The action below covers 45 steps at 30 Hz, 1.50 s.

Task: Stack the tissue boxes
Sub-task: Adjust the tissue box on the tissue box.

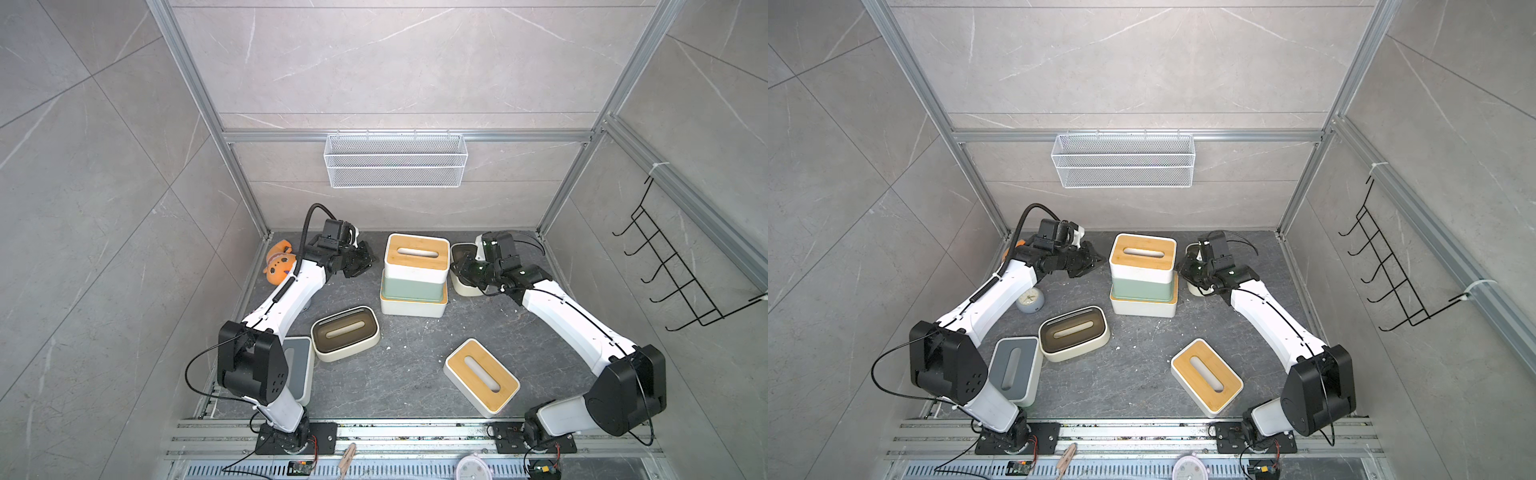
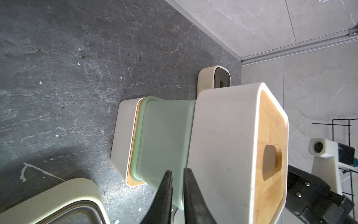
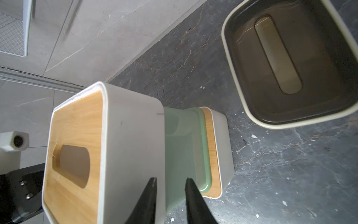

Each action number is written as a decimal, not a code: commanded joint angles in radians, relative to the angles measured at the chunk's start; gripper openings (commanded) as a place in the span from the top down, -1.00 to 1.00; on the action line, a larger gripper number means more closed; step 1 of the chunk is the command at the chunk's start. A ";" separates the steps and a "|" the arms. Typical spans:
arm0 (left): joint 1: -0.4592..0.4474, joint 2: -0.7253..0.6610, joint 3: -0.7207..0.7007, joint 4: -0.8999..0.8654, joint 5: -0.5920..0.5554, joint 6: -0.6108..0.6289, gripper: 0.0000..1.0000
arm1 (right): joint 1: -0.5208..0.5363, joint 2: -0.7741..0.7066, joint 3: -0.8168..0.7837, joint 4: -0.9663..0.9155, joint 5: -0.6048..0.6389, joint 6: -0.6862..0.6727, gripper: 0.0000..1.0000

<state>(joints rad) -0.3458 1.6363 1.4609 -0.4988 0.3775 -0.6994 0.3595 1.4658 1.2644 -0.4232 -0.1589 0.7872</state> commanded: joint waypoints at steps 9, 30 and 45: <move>-0.058 -0.187 -0.112 -0.010 -0.014 0.135 0.66 | -0.102 0.167 0.139 0.077 -0.189 -0.057 0.41; -0.407 -0.003 0.050 0.112 -0.103 0.061 0.66 | -0.142 0.429 0.262 0.158 -0.386 -0.110 0.42; -0.446 0.106 0.167 0.092 -0.129 0.060 0.66 | -0.142 0.451 0.256 0.148 -0.404 -0.139 0.42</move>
<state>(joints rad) -0.7860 1.7264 1.5822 -0.4183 0.2687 -0.6334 0.2134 1.8946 1.5055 -0.2825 -0.5415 0.6754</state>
